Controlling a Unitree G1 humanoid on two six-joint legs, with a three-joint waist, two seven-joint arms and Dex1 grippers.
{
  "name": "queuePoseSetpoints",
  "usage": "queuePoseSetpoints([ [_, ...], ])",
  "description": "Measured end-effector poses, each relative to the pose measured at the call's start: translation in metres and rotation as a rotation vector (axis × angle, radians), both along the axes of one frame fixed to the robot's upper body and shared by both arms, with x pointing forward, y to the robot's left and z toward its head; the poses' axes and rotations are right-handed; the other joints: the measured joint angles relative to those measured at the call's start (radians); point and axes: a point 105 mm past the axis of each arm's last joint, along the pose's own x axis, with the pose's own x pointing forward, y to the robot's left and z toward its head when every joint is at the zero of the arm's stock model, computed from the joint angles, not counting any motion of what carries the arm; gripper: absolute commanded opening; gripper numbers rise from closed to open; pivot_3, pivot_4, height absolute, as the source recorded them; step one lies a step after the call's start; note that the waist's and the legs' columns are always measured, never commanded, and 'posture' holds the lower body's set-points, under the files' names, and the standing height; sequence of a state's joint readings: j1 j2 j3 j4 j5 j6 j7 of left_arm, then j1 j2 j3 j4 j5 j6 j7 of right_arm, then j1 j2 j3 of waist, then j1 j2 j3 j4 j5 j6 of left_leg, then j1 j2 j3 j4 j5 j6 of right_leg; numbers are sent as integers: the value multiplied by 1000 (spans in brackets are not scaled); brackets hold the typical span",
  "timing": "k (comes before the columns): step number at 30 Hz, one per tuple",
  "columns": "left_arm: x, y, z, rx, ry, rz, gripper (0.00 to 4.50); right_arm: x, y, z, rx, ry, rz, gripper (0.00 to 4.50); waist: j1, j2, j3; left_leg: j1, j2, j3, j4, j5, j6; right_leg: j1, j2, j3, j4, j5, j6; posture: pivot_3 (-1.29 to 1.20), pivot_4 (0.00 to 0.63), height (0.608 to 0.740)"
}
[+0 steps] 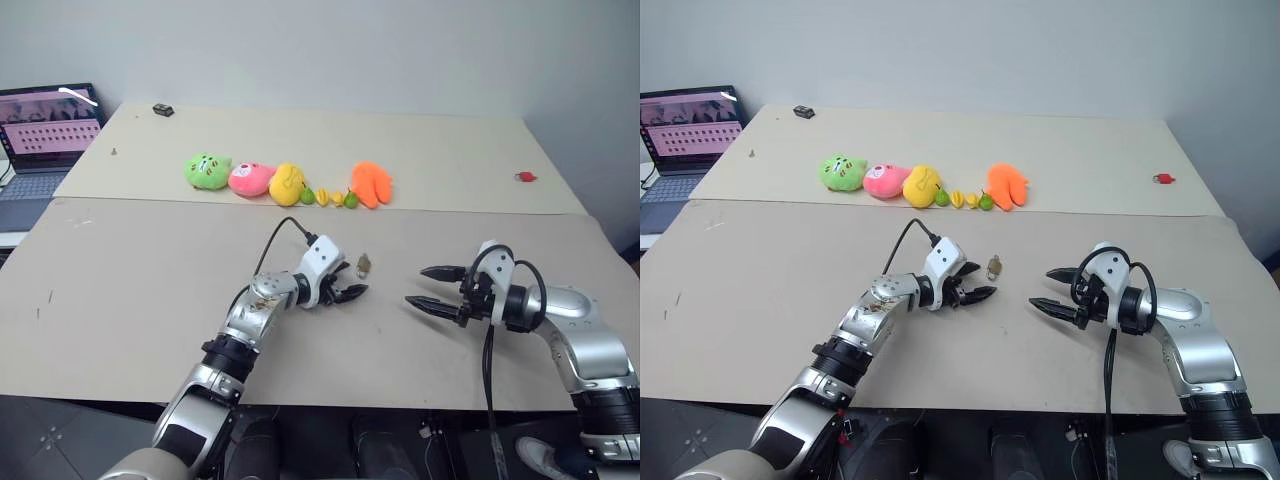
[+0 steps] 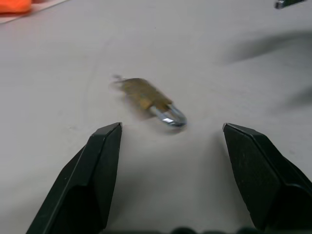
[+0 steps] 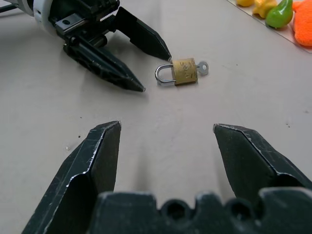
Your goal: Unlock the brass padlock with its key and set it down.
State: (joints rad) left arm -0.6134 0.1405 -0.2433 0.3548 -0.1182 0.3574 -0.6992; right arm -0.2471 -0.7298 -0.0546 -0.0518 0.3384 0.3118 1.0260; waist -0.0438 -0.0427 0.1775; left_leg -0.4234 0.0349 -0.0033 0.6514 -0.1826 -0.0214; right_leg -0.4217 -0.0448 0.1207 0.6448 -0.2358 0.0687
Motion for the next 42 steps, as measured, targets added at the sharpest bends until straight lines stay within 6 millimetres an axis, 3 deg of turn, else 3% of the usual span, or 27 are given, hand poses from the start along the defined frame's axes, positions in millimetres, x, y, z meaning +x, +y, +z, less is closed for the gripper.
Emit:
queuePoseSetpoints([
  [6, -22, 2, 28, -148, 40, -49, 3507, 0, 0, -2, 3, 4, -3, 3621, -2, 0, 0, 1, 0, 0, -1, 0, 0, 0, 0, 0, 1, 0, 0, 0, 150, 717],
  [10, -29, 6, 22, -132, 78, -63, 3507, 1, 0, -2, 7, 7, -5, 3621, -1, 0, 0, 1, 0, 0, 0, 0, 0, 1, 0, 0, 1, 0, 0, 0, 150, 717],
  [17, -16, -3, 3, -66, 138, 51, 3507, 4, 2, 0, 21, 1, -5, 3621, 1, 0, 0, 0, 0, 0, 0, 0, 0, 0, 0, 0, 0, 0, 0, 0, 150, 717],
  [27, -8, -27, 3, -18, 132, 53, 3507, 3, 4, -2, 33, 4, -7, 3621, 4, 0, 0, 1, -1, 0, 0, 0, 0, 1, 0, 0, 0, 0, 0, 0, 150, 717],
  [42, 5, -42, 2, 37, 134, 114, 3507, 0, 2, -7, 33, 7, -29, 3621, 8, 2, -2, 3, -1, 0, 0, 0, 0, 4, 0, 0, -1, 0, 1, 0, 150, 717],
])
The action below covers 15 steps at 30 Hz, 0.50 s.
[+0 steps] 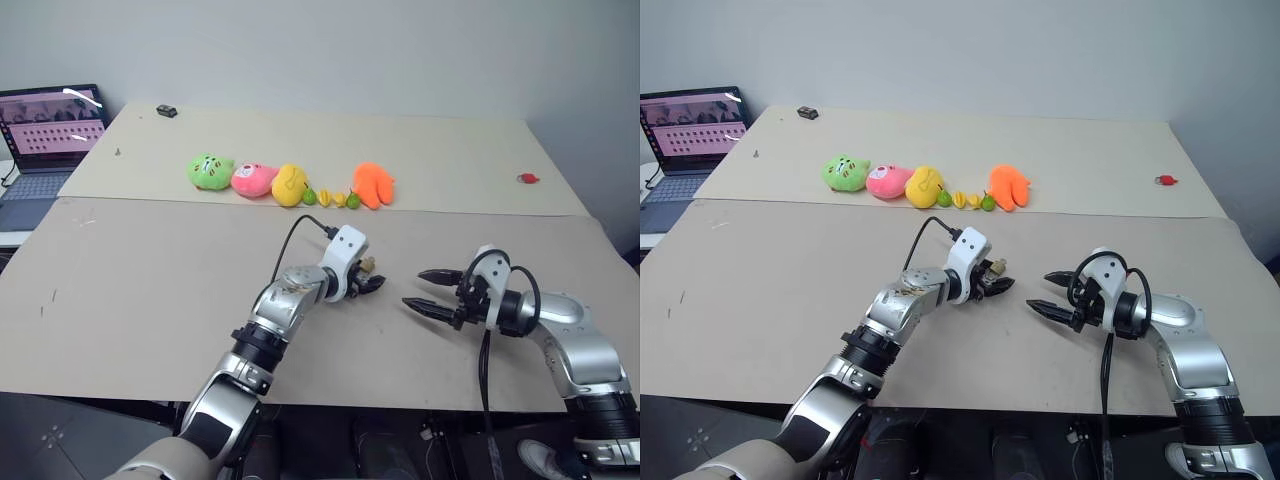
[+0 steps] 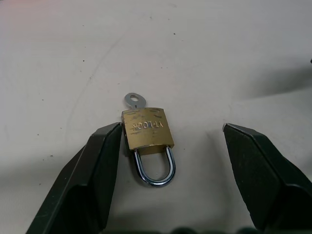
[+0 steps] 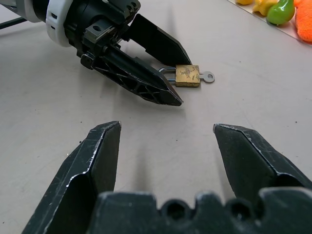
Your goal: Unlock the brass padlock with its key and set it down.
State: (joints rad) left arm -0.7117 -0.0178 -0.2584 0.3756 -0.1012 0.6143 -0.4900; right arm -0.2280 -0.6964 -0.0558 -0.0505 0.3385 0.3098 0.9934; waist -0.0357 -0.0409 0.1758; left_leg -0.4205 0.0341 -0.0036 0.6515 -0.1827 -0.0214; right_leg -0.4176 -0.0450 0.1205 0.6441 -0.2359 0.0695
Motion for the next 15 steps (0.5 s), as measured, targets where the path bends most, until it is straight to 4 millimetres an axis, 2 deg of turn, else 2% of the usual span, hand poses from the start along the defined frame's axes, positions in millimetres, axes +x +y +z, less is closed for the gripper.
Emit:
queuePoseSetpoints([
  [6, 4, 4, -2, 29, 15, 19, 3507, 1, 0, 1, 0, -3, 0, 3621, -3, 0, -1, 8, 0, 0, -1, 0, 0, 9, 0, 0, -3, 0, 1, 0, 150, 717],
  [9, 6, 9, -3, 42, 14, 35, 2791, 2, -1, 1, 1, -2, -2, 3643, -7, 0, -1, 12, 0, 0, -1, 0, 0, 12, 0, 0, -3, -1, 1, 0, 150, 717],
  [13, 8, 16, -4, 57, 2, 58, 1321, 4, -1, 3, 3, -4, -3, 3643, -13, 0, -1, 14, 0, 0, -5, 0, 0, 12, 0, 0, -4, -2, 0, 0, 150, 717],
  [15, 8, 17, -4, 54, -5, 61, 851, 5, -1, 4, 3, -7, -2, 3643, -12, 0, -1, 13, 0, 0, -6, -1, 0, 12, 0, 0, -4, -2, 0, 0, 150, 717],
])
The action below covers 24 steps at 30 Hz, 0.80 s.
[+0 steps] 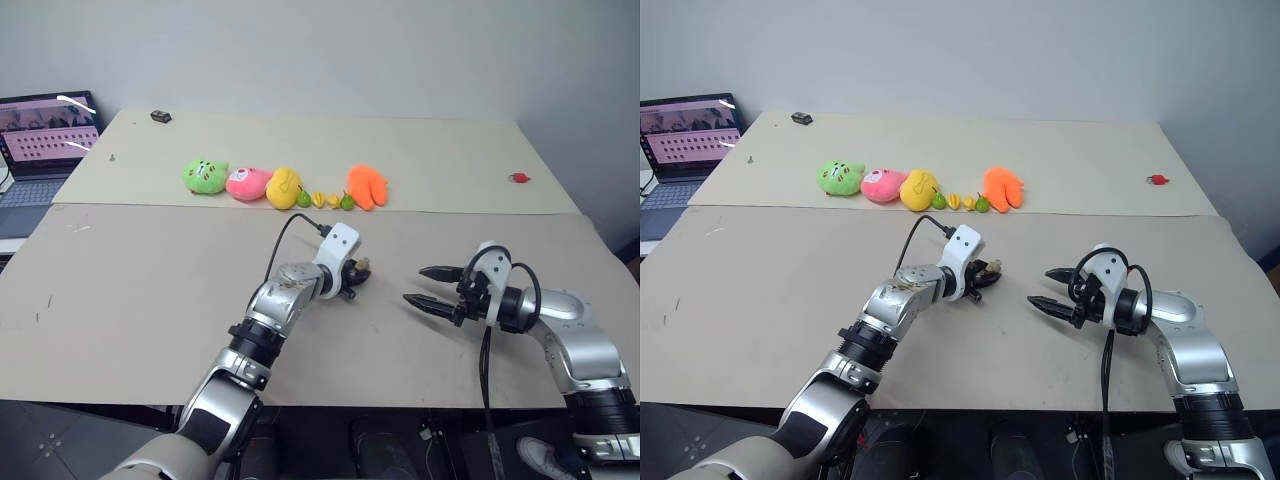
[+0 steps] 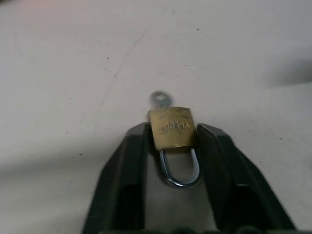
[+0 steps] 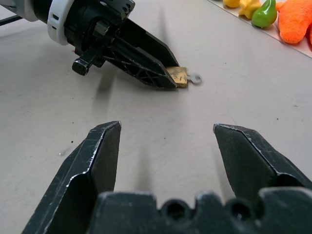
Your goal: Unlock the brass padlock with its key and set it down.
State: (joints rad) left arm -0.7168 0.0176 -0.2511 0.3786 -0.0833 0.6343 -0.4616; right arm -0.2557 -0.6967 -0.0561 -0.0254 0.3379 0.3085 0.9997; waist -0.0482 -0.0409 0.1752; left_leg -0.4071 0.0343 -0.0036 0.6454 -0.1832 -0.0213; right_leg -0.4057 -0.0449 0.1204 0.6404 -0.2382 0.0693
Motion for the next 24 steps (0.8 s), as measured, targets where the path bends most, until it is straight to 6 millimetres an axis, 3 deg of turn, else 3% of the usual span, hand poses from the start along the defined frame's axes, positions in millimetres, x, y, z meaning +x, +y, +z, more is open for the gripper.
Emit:
queuePoseSetpoints([
  [7, 1, 1, -1, 4, -3, -5, 850, 1, -2, -1, 2, 4, -6, 3643, -1, 0, 0, 1, 0, 0, 0, 0, 0, 0, 0, 0, 0, 0, 0, 0, 150, 717],
  [11, -3, 5, -2, 17, -57, -92, 850, 3, -1, 1, 2, -2, -6, 3643, -4, 0, 0, 0, 0, 0, 0, 0, 0, 0, 0, 0, 0, 0, 0, 0, 150, 717],
  [17, -36, 20, -4, -94, -86, -383, 850, 4, 1, 3, 3, -9, 1, 3643, -2, 0, 0, -4, 0, 1, -1, 0, 0, -4, 0, 0, 0, 0, -1, 0, 150, 717],
  [22, -52, 42, 36, -251, -146, -564, 850, 3, 3, 2, 0, -12, 14, 3643, 2, 0, 0, -6, 0, 1, 0, 0, 0, -6, 0, 0, 0, 0, -1, 0, 150, 717],
  [24, -58, 56, 47, -295, -76, -609, 850, 5, 10, 5, -4, -69, 28, 3643, -3, 0, 1, -8, 1, 1, 0, 0, 0, -9, 0, 0, 1, 0, -1, 0, 150, 717],
])
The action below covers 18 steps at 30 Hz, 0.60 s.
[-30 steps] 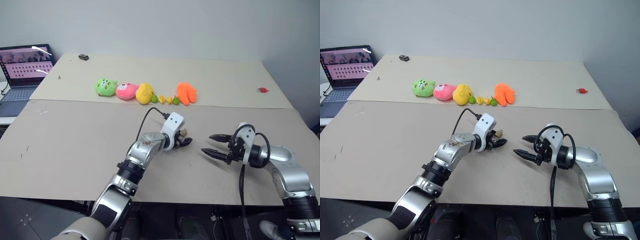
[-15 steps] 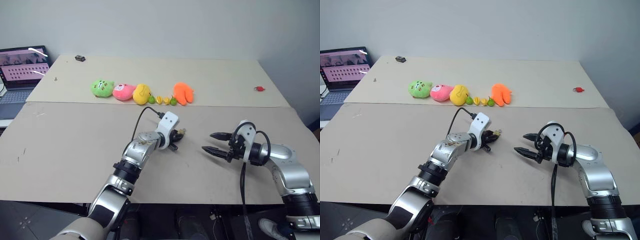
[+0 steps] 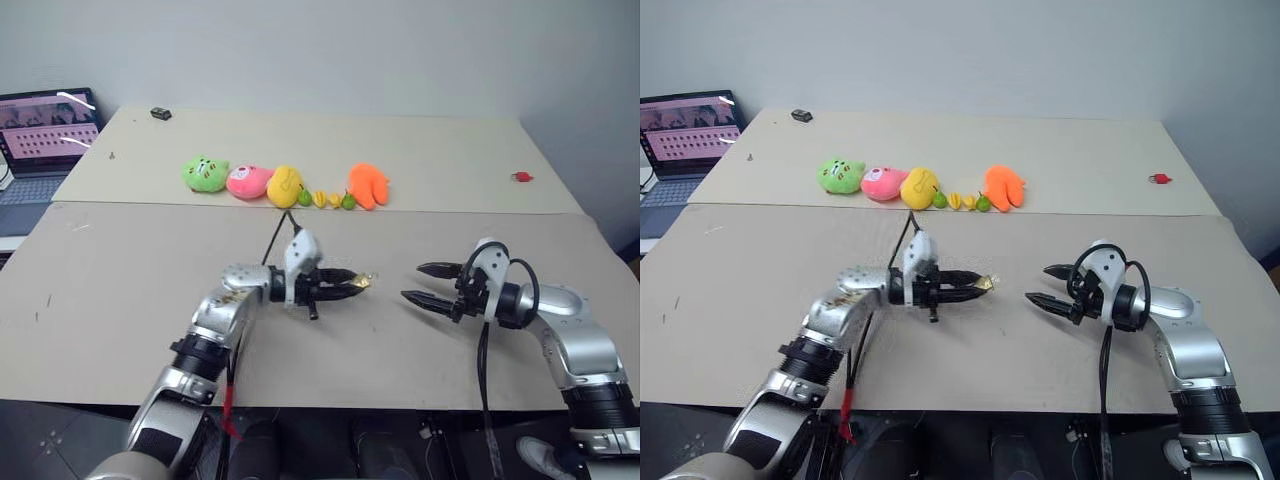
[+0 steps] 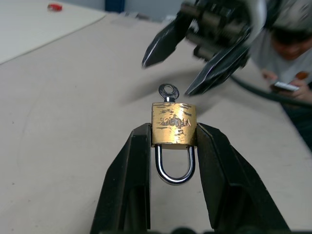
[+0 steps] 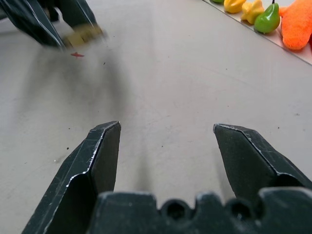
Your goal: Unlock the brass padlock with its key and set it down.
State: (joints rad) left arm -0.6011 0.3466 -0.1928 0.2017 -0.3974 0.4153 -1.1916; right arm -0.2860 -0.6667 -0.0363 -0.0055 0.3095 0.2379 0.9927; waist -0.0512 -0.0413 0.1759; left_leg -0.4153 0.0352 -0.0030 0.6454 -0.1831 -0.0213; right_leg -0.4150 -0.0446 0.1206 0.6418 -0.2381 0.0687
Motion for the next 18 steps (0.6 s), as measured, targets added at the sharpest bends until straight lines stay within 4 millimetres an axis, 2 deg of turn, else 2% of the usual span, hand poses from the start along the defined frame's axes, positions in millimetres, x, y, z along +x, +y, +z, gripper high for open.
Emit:
queuePoseSetpoints([
  [2, -2, 20, 18, -1, 92, -36, 850, 3, 11, 4, -32, -95, 30, 3643, -9, 0, 0, -5, 0, 0, 1, 0, 0, -7, 0, 0, 4, 0, 0, 0, 150, 717],
  [5, -12, 30, 35, 1, 203, -104, 850, 5, 15, 8, -95, -196, 52, 3643, -10, 1, 0, -7, -1, 0, 1, 0, 0, -7, 0, 0, 3, 0, 0, 0, 150, 717],
  [9, -18, 44, 41, 16, 352, -147, 850, 1, 28, 12, -217, -341, 149, 3643, -10, 0, 1, -7, 0, 0, 1, 0, 0, -8, 0, 0, 3, 0, 0, 0, 150, 717],
  [13, -15, 47, 47, 6, 387, -153, 850, -6, 44, 12, -301, -464, 257, 3643, -12, 0, 1, -7, 0, 0, 2, 0, 0, -8, 0, 0, 3, 0, 0, 0, 150, 717],
  [18, -17, 48, 46, 16, 398, -170, 850, -13, 57, 14, -327, -539, 340, 3643, -15, 0, 1, -7, 0, 0, 2, 0, 0, -8, 0, 0, 4, 0, -1, 0, 150, 717],
])
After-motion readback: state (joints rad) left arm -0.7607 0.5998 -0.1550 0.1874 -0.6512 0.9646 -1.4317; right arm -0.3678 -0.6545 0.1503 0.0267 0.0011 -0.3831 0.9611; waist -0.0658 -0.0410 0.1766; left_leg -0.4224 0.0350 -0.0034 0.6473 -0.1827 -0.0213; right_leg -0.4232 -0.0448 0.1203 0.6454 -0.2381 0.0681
